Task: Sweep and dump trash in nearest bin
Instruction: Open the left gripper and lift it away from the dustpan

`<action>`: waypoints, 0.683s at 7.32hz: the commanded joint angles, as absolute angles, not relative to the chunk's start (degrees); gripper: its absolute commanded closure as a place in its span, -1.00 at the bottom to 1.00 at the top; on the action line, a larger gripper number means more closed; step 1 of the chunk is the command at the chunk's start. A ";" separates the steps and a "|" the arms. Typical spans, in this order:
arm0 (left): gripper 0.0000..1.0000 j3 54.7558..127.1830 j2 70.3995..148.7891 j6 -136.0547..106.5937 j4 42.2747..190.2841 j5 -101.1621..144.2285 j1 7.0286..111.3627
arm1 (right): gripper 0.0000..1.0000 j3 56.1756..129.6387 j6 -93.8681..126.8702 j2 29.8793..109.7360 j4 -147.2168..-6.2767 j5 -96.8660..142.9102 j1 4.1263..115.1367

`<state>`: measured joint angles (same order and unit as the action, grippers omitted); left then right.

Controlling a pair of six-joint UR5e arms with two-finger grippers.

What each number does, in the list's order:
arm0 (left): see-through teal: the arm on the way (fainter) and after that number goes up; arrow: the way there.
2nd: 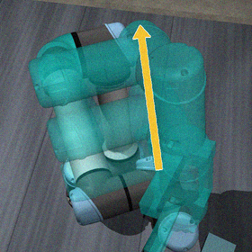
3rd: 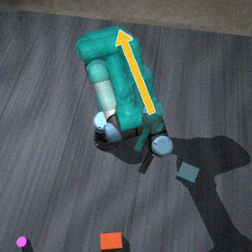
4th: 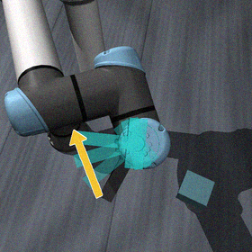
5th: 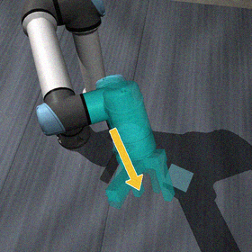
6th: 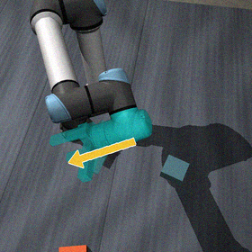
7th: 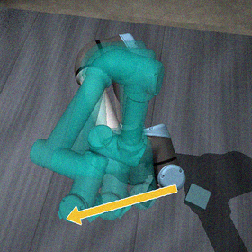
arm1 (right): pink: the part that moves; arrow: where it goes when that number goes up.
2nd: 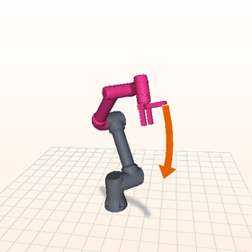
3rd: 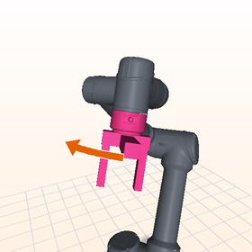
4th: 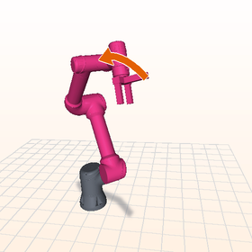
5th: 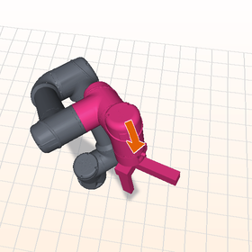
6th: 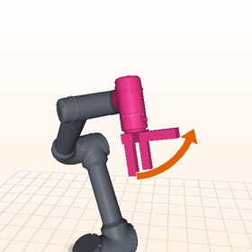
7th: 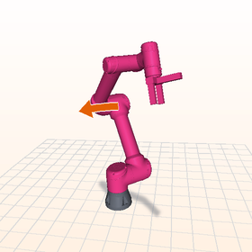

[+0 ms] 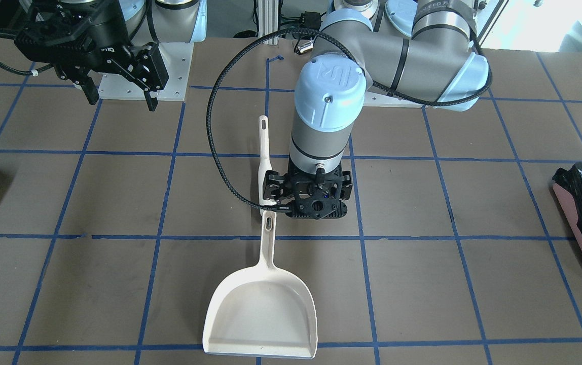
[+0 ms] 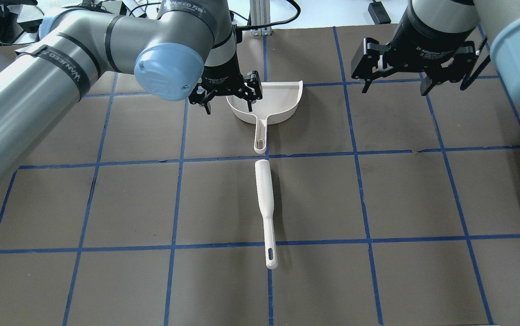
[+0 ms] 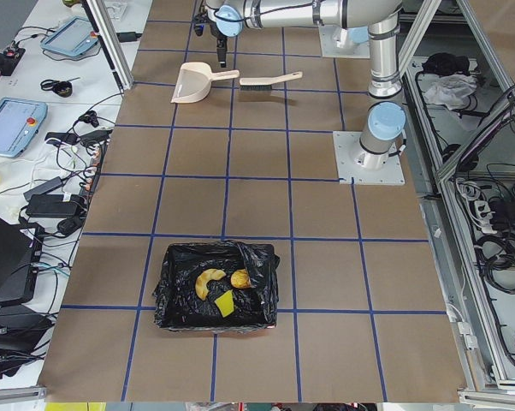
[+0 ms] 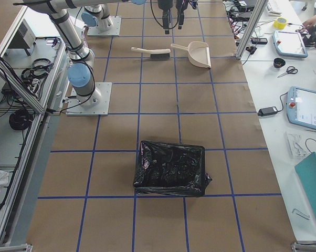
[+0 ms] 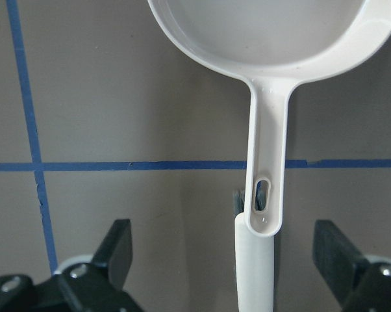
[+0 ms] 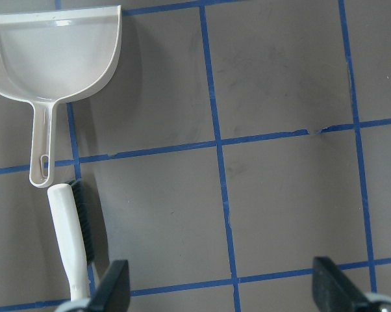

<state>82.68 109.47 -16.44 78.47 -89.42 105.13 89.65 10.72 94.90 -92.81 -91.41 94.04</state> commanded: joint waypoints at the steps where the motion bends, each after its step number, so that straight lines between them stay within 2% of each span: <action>1: -1.00 83.14 104.44 -16.44 83.39 -90.09 104.24 | -1.00 89.65 10.72 94.92 -92.81 -91.41 94.04; 4: -1.00 83.85 96.35 -16.26 91.73 -90.18 103.10 | -1.00 89.65 10.81 95.10 -92.81 -91.41 94.13; 5: -1.00 83.93 94.68 -12.61 92.89 -90.00 99.88 | -1.00 89.65 10.81 95.18 -92.73 -91.41 94.13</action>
<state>83.82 97.22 -15.45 90.65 -90.13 102.65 89.65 10.78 95.10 -92.79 -91.41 94.10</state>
